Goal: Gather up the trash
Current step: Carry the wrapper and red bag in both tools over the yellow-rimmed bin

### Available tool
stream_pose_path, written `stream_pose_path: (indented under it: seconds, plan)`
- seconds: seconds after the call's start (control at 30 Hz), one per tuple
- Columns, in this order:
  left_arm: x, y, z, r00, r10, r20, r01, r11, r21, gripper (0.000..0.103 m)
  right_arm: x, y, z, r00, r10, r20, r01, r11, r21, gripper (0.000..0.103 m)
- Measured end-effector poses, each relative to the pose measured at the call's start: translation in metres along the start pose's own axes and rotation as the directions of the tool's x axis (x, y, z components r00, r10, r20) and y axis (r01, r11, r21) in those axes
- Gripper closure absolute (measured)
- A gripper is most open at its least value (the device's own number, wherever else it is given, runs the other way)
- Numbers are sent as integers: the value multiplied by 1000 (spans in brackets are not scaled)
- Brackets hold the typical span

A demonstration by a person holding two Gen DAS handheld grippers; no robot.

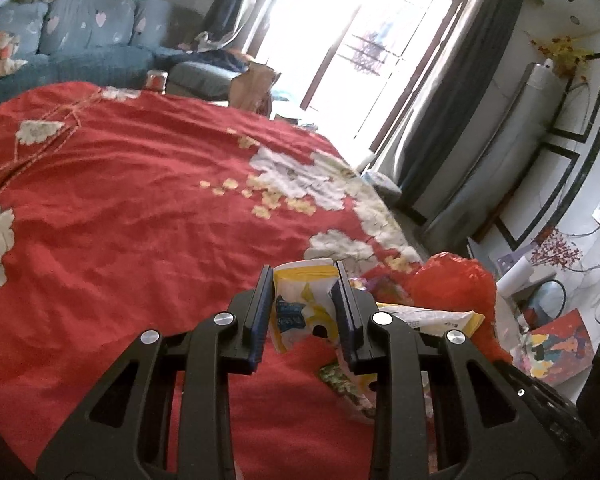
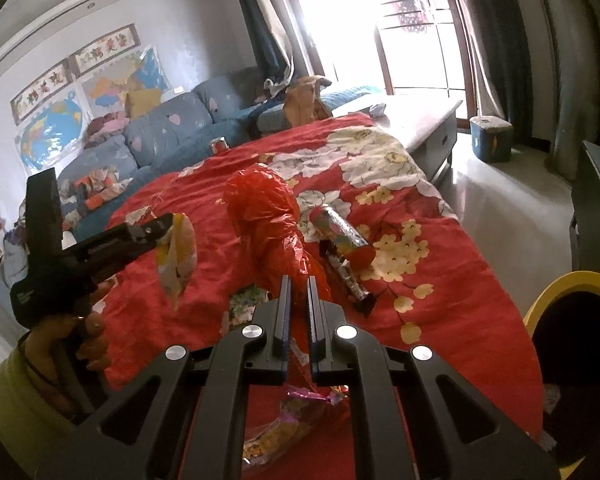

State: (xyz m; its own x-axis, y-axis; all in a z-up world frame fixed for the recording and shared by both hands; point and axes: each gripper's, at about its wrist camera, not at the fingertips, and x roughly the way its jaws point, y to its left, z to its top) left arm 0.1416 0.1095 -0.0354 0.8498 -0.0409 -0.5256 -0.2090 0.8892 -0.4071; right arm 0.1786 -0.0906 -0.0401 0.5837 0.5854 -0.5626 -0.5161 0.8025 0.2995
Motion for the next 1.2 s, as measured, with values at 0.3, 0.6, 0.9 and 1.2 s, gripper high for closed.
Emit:
stream_pose_path:
  seconds: [0.3,0.6,0.9,1.2]
  plan:
    - [-15,-25,0,999,-44,21,42,998,48,80,-20,-7,3,999,-28,42,27,999,31,96]
    - [-24,-54,-6,996,-90,21,87,991,105,80,-40,-19,4,995,-55,78,50,996,69,96]
    - [-27,-84,-16,992,-124,7,121,978,168,80,-56,-31,4,991,-78,106,67,993,99,96]
    - [-25,-110,-26,989,-148,-16,148,964,221,80,-71,-51,-1,986,-110,124,92,985,144,96]
